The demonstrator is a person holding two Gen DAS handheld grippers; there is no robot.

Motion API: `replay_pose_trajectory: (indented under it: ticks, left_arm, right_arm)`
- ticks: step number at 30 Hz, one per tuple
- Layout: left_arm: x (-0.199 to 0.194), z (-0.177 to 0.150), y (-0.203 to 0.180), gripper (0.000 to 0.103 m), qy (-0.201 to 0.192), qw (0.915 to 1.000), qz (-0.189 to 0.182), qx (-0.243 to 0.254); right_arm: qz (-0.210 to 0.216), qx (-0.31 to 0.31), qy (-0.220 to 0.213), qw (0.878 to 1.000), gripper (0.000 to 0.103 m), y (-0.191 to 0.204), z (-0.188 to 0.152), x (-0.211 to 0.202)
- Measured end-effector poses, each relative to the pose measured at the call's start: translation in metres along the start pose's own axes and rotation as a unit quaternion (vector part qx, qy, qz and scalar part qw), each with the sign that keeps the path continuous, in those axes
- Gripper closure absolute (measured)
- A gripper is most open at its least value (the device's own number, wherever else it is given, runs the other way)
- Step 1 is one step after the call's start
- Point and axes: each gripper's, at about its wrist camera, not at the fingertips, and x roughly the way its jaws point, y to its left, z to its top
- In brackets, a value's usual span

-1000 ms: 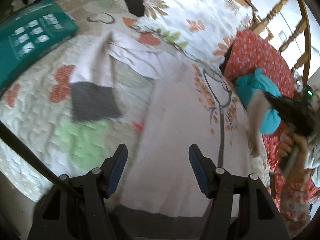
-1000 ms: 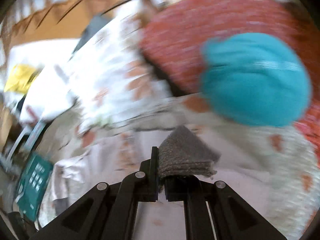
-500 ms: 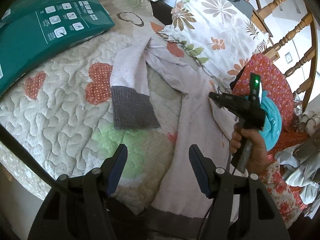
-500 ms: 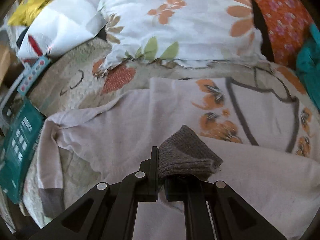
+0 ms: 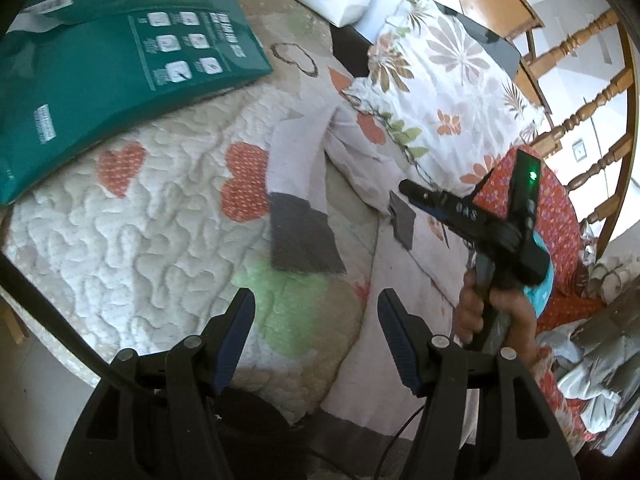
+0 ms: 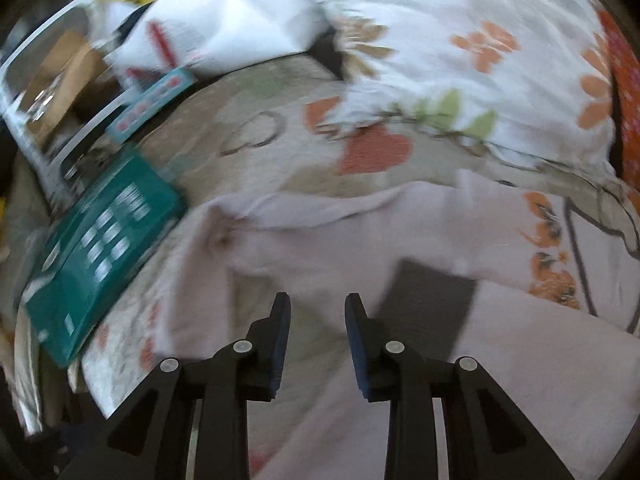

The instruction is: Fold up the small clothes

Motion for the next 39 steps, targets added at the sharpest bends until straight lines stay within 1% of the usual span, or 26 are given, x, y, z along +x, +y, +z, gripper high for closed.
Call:
replay_pose_trajectory:
  ticks: [2, 4, 5, 7, 8, 10, 11, 12, 14, 15, 16, 17, 18, 21, 24, 25, 27, 29, 30, 31, 32, 34, 36, 37, 39]
  left_arm:
    - [-0.006, 0.001, 0.007, 0.04, -0.004, 0.9999, 0.0, -0.01]
    - [-0.012, 0.001, 0.013, 0.04, -0.007, 0.9998, -0.004, -0.019]
    - [-0.014, 0.001, 0.015, 0.04, -0.009, 0.9997, -0.005, -0.022]
    - [-0.02, 0.001, 0.019, 0.04, -0.014, 0.9995, -0.008, -0.026]
    - [-0.024, 0.001, 0.02, 0.04, -0.017, 0.9994, -0.008, -0.028]
    - [-0.029, 0.001, 0.023, 0.04, -0.023, 0.9993, -0.008, -0.03]
    - [-0.031, 0.0, 0.023, 0.04, -0.024, 0.9992, -0.008, -0.031]
    - [-0.032, 0.0, 0.025, 0.04, -0.026, 0.9991, -0.007, -0.032]
    - [-0.034, 0.0, 0.028, 0.04, -0.025, 0.999, -0.007, -0.035]
    - [-0.034, -0.001, 0.029, 0.04, -0.025, 0.999, -0.006, -0.036]
    - [-0.034, -0.001, 0.03, 0.04, -0.025, 0.999, -0.007, -0.038]
    - [-0.035, -0.001, 0.031, 0.04, -0.024, 0.999, -0.007, -0.038]
    - [-0.035, -0.002, 0.03, 0.04, -0.025, 0.9989, -0.007, -0.039]
    - [-0.04, -0.002, 0.03, 0.04, -0.03, 0.9987, -0.007, -0.04]
    - [-0.044, 0.0, 0.028, 0.04, -0.035, 0.9989, 0.001, -0.032]
    - [-0.045, 0.001, 0.027, 0.039, -0.035, 0.999, 0.004, -0.028]
    - [-0.044, 0.003, 0.022, 0.039, -0.036, 0.9991, 0.012, -0.017]
    - [-0.041, 0.004, 0.016, 0.037, -0.036, 0.9992, 0.016, -0.006]
    - [-0.039, 0.004, 0.011, 0.037, -0.036, 0.9992, 0.019, 0.001]
    - [-0.037, 0.003, 0.007, 0.036, -0.036, 0.9992, 0.018, 0.006]
    - [-0.034, 0.003, 0.001, 0.036, -0.033, 0.9993, 0.016, 0.011]
    - [-0.028, 0.001, -0.009, 0.035, -0.024, 0.9994, 0.013, 0.021]
    - [-0.021, -0.001, -0.02, 0.035, -0.015, 0.9991, 0.015, 0.036]
    - [-0.016, -0.003, -0.027, 0.035, -0.009, 0.9988, 0.018, 0.045]
    - [-0.008, -0.007, -0.04, 0.035, 0.0, 0.9981, 0.02, 0.058]
  right_arm:
    - [0.024, -0.033, 0.012, 0.999, 0.065, 0.027, -0.008, 0.002]
    - [0.049, -0.067, 0.03, 0.996, 0.051, 0.054, -0.019, 0.008]
    - [0.06, -0.086, 0.041, 0.994, 0.049, 0.068, -0.026, 0.012]
    - [0.064, -0.117, 0.058, 0.989, 0.048, 0.089, -0.04, 0.02]
    - [0.053, -0.132, 0.063, 0.988, 0.048, 0.096, -0.046, 0.025]
    - [0.0, -0.145, 0.065, 0.987, 0.048, 0.102, -0.055, 0.035]
    - [-0.017, -0.133, 0.063, 0.989, 0.048, 0.099, -0.058, 0.039]
    - [-0.027, -0.107, 0.067, 0.992, 0.048, 0.091, -0.059, 0.046]
    - [-0.034, -0.073, 0.082, 0.993, 0.048, 0.081, -0.062, 0.057]
    - [-0.025, -0.065, 0.086, 0.994, 0.054, 0.079, -0.063, 0.061]
    - [-0.013, -0.066, 0.08, 0.995, 0.074, 0.081, -0.064, 0.06]
    - [-0.001, -0.066, 0.084, 0.994, 0.088, 0.084, -0.063, 0.059]
    - [0.005, -0.064, 0.086, 0.994, 0.093, 0.087, -0.06, 0.057]
    - [0.026, -0.064, 0.056, 0.996, 0.094, 0.097, -0.041, 0.029]
    - [0.042, -0.066, 0.011, 0.997, 0.094, 0.101, -0.019, -0.021]
    - [0.043, -0.066, -0.01, 0.997, 0.094, 0.096, -0.01, -0.048]
    - [0.035, -0.066, -0.035, 0.997, 0.094, 0.084, -0.001, -0.084]
    - [0.012, -0.057, -0.051, 0.997, 0.094, 0.057, 0.003, -0.12]
    - [-0.004, -0.046, -0.05, 0.998, 0.094, 0.039, 0.002, -0.133]
    - [-0.032, -0.029, -0.047, 0.998, 0.094, 0.013, -0.002, -0.145]
    - [-0.052, -0.017, -0.043, 0.998, 0.094, -0.005, -0.007, -0.152]
    - [-0.096, 0.028, -0.025, 0.995, 0.094, -0.057, -0.023, -0.161]
    - [-0.134, 0.077, -0.007, 0.988, 0.094, -0.11, -0.042, -0.168]
    - [-0.16, 0.1, 0.002, 0.982, 0.094, -0.138, -0.054, -0.169]
    - [-0.2, 0.142, 0.018, 0.969, 0.094, -0.186, -0.075, -0.168]
